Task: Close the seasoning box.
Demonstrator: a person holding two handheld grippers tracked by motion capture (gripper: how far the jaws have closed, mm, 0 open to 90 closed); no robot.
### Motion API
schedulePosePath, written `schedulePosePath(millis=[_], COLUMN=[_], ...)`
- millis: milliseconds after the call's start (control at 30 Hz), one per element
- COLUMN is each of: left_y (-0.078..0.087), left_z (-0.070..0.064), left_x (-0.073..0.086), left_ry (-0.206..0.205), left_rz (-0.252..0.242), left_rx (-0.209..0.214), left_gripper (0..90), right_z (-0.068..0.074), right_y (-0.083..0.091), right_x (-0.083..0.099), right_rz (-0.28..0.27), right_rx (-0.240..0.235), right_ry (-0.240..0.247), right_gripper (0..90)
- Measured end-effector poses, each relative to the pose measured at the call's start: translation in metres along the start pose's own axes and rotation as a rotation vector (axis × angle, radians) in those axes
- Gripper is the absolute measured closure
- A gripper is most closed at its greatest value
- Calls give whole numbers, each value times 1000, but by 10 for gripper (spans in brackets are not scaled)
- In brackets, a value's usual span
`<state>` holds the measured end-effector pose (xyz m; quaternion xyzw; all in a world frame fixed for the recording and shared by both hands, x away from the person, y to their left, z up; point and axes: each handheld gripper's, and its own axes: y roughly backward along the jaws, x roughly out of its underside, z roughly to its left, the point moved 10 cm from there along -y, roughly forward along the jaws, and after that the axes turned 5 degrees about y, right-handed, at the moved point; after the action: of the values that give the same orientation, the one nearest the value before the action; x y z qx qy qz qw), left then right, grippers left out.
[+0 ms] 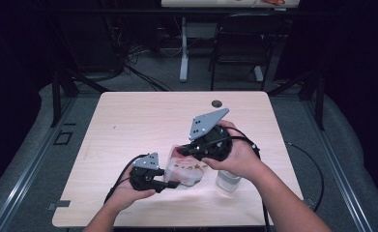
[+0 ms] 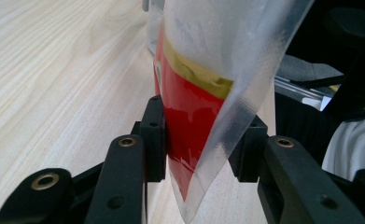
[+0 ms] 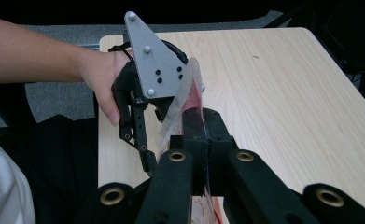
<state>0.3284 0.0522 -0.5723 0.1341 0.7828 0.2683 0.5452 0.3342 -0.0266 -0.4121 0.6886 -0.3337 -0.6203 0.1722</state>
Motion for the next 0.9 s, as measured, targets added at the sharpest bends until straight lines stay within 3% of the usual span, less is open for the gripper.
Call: schedulePosePath(millis=[400,800,900], left_y=[7,12,14], left_z=[2,4,7], left_x=[3,4,4], left_ry=[14,21,20], left_rz=[75,118,140], left_rx=[-33,-79,-115], left_gripper=[667,682,685], right_z=[-3,-6,-9], right_y=[1,3,4], right_x=[9,18,21], right_rz=[0,3,-5], right_rx=[5,20,26], right_ry=[-12,-7,-16], right_gripper=[894,886,883])
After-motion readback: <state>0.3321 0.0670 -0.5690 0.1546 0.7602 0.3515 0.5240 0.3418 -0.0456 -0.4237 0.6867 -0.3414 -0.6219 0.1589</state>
